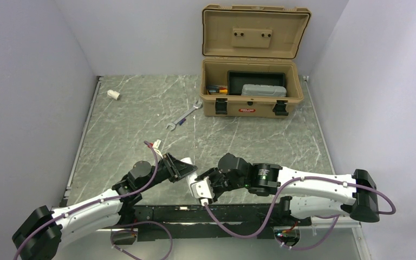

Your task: Load the batteries into the remote control

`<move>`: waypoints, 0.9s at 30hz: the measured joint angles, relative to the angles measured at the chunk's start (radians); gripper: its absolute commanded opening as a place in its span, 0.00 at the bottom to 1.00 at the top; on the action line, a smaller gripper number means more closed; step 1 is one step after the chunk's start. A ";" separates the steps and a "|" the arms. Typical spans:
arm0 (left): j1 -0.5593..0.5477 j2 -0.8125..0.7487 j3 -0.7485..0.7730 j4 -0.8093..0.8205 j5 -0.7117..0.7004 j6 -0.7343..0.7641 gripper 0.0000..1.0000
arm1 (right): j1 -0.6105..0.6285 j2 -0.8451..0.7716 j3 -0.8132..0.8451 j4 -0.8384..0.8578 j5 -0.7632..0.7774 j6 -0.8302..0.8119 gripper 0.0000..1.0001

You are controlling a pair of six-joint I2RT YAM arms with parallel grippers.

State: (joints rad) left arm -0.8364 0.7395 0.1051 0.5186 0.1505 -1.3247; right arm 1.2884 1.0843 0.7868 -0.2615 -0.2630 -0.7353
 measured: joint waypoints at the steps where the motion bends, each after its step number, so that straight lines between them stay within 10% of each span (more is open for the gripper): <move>1: 0.000 0.000 0.000 0.000 0.000 0.000 0.00 | 0.000 -0.004 0.000 0.000 0.000 0.002 0.46; 27: 0.000 0.024 0.004 0.018 0.011 0.000 0.00 | 0.000 -0.023 0.000 0.001 0.000 0.019 0.46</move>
State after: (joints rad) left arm -0.8364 0.7631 0.1089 0.5362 0.1612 -1.3247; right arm 1.2884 1.0611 0.7864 -0.2607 -0.2630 -0.7166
